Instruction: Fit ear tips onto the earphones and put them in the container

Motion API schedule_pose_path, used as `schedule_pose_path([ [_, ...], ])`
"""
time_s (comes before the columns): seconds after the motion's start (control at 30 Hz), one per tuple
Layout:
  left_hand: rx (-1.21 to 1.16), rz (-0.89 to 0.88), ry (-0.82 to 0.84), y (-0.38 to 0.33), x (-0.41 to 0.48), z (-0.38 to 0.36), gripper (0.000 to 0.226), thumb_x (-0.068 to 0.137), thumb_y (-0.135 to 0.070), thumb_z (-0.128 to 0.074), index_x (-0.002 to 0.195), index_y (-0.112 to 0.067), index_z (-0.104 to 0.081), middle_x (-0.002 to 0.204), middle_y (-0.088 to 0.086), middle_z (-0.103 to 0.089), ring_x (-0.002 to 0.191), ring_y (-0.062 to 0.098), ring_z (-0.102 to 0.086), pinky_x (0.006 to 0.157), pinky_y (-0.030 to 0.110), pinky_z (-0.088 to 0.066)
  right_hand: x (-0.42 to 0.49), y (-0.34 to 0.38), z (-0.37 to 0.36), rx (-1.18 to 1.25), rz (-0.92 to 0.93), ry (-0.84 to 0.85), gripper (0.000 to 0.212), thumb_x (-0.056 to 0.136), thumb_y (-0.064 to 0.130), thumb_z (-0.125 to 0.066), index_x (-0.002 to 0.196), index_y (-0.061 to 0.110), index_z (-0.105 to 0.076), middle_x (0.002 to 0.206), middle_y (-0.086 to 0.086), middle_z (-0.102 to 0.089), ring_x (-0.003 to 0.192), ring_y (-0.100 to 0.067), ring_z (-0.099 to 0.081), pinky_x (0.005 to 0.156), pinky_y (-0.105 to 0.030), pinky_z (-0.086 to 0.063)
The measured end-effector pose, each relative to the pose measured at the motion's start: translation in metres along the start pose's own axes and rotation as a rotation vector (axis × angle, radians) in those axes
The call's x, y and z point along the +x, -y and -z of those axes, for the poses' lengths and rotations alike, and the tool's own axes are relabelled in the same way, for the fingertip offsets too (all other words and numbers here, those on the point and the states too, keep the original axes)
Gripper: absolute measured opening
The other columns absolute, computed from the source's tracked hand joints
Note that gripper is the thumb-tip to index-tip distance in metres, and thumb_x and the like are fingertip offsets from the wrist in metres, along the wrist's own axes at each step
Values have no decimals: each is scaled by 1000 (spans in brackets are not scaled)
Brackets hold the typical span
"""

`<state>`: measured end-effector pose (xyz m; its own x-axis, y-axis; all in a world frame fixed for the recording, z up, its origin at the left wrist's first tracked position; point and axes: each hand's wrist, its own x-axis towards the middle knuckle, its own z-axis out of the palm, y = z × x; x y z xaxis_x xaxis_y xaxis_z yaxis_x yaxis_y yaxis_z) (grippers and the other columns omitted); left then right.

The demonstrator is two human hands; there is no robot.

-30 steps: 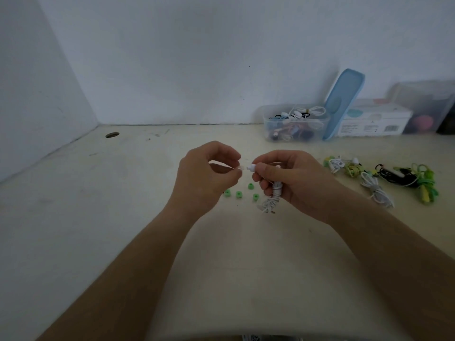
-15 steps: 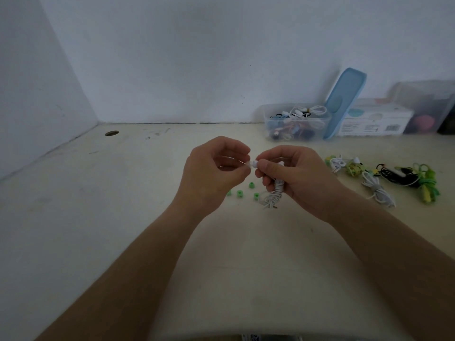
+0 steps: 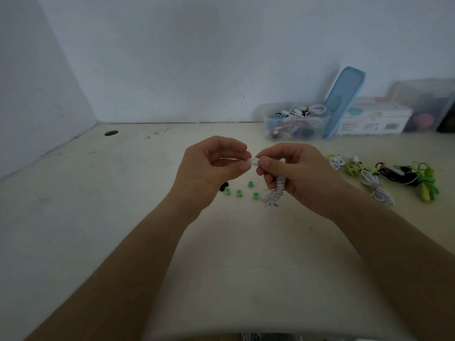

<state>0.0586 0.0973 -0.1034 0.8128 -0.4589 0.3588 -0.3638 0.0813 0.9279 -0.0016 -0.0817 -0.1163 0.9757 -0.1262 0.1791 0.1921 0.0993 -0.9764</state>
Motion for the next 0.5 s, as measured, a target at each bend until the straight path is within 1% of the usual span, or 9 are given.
schedule_pose_path([
  [0.17,-90,45,33,0,0,2,19,83,8,-69,101,0,-67,92,15,-76,84,25,-74,76,27,-57,1,0,3,21,-10,13,22,75,13,-72,93,2,-73,75,-14,-68,59,-17,-57,57,-26,-50],
  [0.33,-123,93,63,1,0,4,17,83,4,-70,98,-5,-68,90,13,-75,81,25,-73,73,27,-56,0,1,3,19,-28,52,22,74,13,-71,93,2,-73,74,-13,-68,59,-16,-57,56,-24,-51],
  [0.4,-134,115,83,0,0,4,19,80,-2,-73,98,-6,-68,91,12,-75,81,23,-72,73,26,-56,0,2,4,18,-38,71,23,75,13,-70,94,1,-72,74,-13,-67,59,-16,-57,56,-24,-51],
  [0.5,-148,155,118,1,1,4,30,69,-15,-77,98,-8,-68,91,10,-75,80,22,-72,74,26,-55,-1,2,5,18,-53,92,23,76,13,-70,94,0,-72,74,-12,-67,60,-15,-57,56,-23,-51],
])
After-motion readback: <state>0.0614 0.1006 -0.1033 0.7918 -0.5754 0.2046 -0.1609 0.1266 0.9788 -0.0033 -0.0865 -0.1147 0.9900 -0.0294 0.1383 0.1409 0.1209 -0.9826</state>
